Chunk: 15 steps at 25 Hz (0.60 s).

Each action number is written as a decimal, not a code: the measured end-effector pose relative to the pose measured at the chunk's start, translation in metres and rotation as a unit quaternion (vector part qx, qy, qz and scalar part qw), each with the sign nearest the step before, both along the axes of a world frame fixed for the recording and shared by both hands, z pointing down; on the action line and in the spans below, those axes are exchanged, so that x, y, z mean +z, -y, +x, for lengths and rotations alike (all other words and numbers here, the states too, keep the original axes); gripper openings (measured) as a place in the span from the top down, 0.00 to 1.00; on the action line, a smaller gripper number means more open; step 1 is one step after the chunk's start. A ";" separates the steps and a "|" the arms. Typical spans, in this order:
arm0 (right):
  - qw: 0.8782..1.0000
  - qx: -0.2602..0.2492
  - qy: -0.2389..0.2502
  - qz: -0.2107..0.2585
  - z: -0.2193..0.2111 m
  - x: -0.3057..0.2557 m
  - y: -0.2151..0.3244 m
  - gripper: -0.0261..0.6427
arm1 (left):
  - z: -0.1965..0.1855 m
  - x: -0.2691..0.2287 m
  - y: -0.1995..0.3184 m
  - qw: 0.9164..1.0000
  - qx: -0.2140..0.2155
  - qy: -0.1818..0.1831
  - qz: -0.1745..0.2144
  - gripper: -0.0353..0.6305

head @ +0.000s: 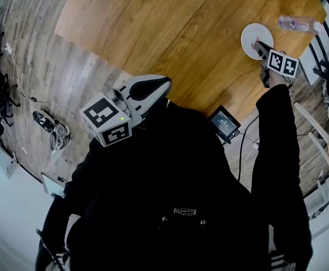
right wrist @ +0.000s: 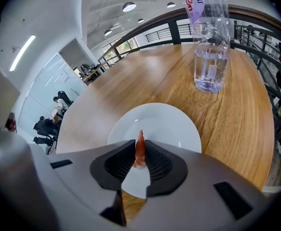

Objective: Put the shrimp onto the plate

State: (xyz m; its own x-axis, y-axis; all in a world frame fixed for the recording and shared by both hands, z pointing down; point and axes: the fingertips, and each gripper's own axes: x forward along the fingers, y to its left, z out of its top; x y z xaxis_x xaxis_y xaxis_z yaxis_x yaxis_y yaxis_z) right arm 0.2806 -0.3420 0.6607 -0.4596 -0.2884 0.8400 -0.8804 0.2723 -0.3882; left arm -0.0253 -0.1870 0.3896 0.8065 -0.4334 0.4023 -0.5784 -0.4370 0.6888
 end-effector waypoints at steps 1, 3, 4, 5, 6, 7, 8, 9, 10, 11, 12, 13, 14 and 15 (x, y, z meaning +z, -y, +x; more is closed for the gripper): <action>1.000 0.001 -0.003 0.001 0.001 0.001 0.000 0.86 | 0.000 0.000 0.000 1.000 -0.002 -0.001 -0.001 0.94; 1.000 0.004 -0.008 0.005 0.001 0.001 0.003 0.86 | -0.001 0.000 -0.001 1.000 -0.003 -0.003 0.000 0.94; 1.000 0.004 -0.011 0.007 0.001 0.001 0.004 0.86 | -0.001 0.000 -0.001 1.000 -0.002 -0.004 0.001 0.94; 1.000 0.004 -0.014 0.009 0.001 0.001 0.004 0.86 | 0.000 -0.001 -0.001 1.000 -0.001 -0.005 0.002 0.94; 1.000 0.004 -0.016 0.011 0.001 0.001 0.005 0.85 | -0.001 0.000 -0.001 1.000 -0.002 -0.005 0.002 0.94; 1.000 0.005 -0.016 0.013 0.001 0.001 0.005 0.83 | -0.001 0.000 -0.001 1.000 -0.003 -0.005 0.001 0.94; 1.000 0.007 -0.017 0.015 0.002 0.001 0.005 0.79 | -0.001 0.000 -0.001 1.000 -0.004 -0.005 0.000 0.94; 1.000 0.009 -0.018 0.018 0.002 0.001 0.005 0.78 | -0.001 0.000 -0.002 1.000 -0.004 -0.005 0.000 0.94; 1.000 0.011 -0.018 0.021 0.003 0.000 0.005 0.77 | -0.001 0.000 -0.002 1.000 -0.004 -0.005 0.001 0.94; 0.999 0.014 -0.018 0.024 0.004 -0.001 0.006 0.75 | -0.001 0.000 -0.002 1.000 -0.004 -0.004 0.002 0.94; 0.999 0.017 -0.016 0.026 0.004 -0.002 0.007 0.75 | -0.002 -0.001 -0.002 1.000 -0.003 -0.004 0.004 0.94; 0.999 0.022 -0.014 0.029 0.004 -0.005 0.008 0.75 | -0.002 -0.002 -0.002 1.000 -0.002 -0.004 0.005 0.94; 0.999 0.026 -0.011 0.032 0.005 -0.007 0.009 0.75 | -0.002 -0.003 -0.002 1.000 -0.001 -0.004 0.006 0.94; 0.999 0.030 -0.008 0.034 0.004 -0.010 0.009 0.75 | -0.003 -0.004 -0.003 1.000 0.001 -0.004 0.006 0.94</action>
State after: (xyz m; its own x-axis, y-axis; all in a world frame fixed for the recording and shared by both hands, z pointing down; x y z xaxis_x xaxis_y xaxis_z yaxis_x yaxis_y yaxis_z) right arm 0.2851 -0.3510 0.6510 -0.4260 -0.3723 0.8246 -0.9021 0.2446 -0.3556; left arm -0.0278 -0.1839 0.3858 0.8103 -0.4367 0.3907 -0.5722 -0.4461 0.6881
